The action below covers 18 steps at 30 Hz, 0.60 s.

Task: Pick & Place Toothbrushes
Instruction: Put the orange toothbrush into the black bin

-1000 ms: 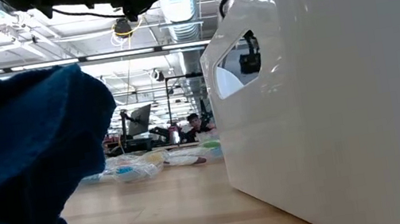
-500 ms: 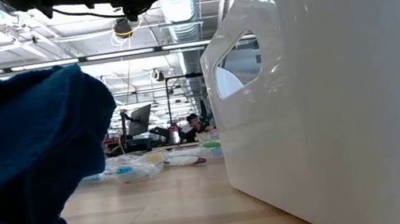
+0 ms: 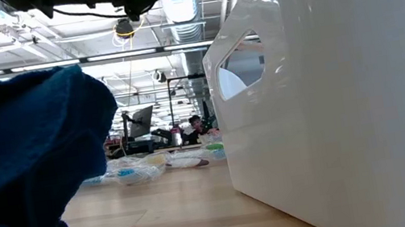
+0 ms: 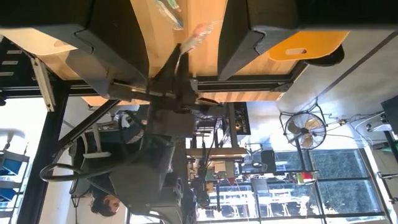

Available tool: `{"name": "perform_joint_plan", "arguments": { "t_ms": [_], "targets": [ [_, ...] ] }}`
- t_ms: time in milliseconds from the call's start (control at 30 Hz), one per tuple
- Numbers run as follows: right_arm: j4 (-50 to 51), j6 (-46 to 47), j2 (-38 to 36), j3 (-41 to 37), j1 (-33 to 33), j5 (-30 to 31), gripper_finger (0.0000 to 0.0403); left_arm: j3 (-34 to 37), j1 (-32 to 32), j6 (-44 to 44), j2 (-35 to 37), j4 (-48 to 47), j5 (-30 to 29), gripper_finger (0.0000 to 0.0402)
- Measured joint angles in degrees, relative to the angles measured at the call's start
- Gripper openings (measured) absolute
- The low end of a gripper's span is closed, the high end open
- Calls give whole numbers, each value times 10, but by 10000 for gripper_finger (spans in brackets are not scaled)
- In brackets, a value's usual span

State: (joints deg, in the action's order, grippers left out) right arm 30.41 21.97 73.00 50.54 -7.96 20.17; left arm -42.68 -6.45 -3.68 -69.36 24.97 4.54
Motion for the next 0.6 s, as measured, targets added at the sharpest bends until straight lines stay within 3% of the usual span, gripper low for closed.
{"name": "perform_joint_plan", "arguments": {
  "t_ms": [167,600],
  "targets": [
    [78,63,0,0,-41,-52,10,0,12,0,0,2,0,187],
    [224,158,0,72,-174,-23,10,0,30,0,0,22,0,187]
  ]
}}
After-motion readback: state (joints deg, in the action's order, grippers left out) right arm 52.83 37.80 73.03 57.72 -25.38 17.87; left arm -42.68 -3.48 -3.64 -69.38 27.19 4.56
